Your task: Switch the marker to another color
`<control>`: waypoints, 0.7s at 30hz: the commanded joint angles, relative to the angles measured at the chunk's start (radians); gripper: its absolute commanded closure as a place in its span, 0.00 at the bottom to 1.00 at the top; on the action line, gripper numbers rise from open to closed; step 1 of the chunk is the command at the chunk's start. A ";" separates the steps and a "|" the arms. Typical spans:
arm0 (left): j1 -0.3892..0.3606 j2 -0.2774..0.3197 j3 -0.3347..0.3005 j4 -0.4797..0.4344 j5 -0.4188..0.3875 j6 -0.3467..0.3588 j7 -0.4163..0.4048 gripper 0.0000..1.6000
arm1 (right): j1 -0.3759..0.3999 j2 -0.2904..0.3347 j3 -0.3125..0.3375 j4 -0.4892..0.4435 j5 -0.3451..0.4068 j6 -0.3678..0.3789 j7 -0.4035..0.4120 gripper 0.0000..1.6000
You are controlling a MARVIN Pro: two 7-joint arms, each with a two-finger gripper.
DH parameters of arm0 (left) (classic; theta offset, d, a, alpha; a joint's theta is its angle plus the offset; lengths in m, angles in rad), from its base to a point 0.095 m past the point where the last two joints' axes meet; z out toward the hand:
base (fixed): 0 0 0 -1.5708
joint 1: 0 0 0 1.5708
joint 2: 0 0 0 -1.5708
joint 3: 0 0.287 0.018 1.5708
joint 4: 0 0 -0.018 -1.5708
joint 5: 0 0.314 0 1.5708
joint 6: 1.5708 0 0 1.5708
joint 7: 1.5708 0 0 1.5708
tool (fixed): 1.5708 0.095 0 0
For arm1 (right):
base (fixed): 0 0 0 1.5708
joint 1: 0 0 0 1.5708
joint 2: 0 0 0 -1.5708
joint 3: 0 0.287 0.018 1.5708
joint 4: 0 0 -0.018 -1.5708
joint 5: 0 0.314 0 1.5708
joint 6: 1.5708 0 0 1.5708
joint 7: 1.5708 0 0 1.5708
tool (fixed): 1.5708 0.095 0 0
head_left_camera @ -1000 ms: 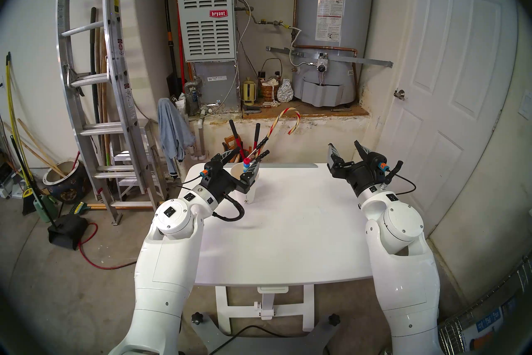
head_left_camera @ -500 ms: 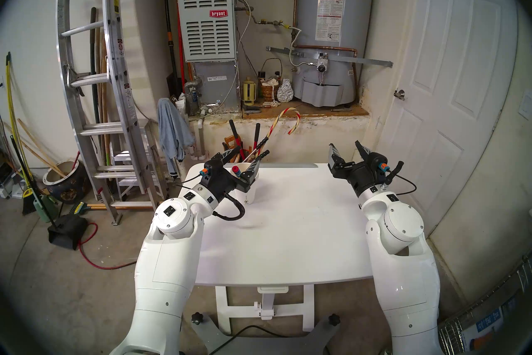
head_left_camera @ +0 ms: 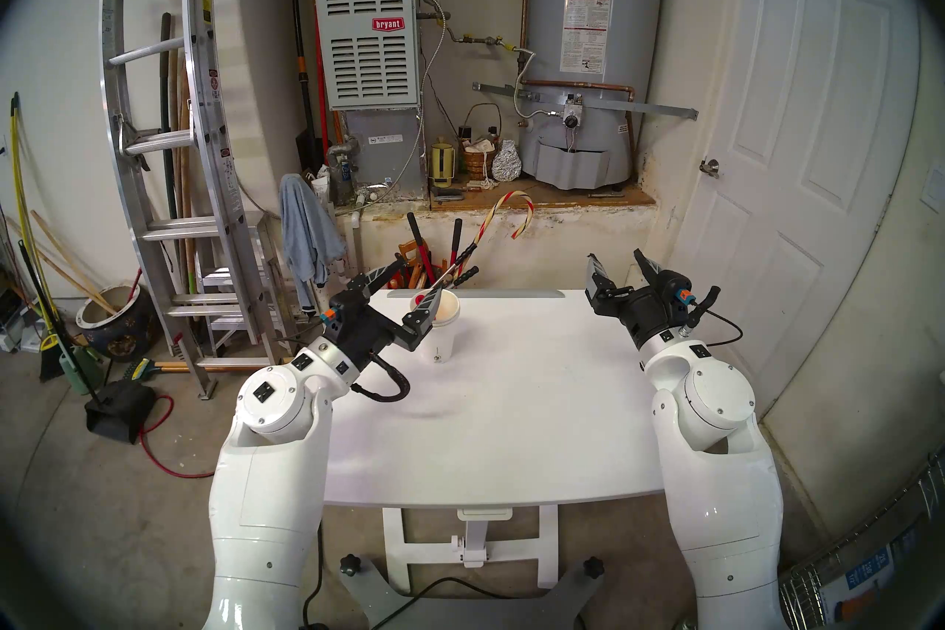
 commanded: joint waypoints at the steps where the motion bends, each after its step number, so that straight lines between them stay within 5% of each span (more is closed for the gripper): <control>1: 0.055 -0.003 -0.057 -0.131 -0.077 0.000 -0.024 0.00 | -0.001 -0.012 -0.003 -0.039 0.003 -0.006 -0.007 0.00; 9: -0.030 -0.039 -0.082 -0.195 0.003 0.080 0.113 0.00 | 0.046 -0.058 -0.021 -0.050 -0.007 0.042 -0.078 0.00; 21: -0.104 -0.070 0.038 -0.157 0.178 0.266 0.355 0.00 | 0.099 -0.124 -0.035 -0.015 -0.046 0.109 -0.251 0.00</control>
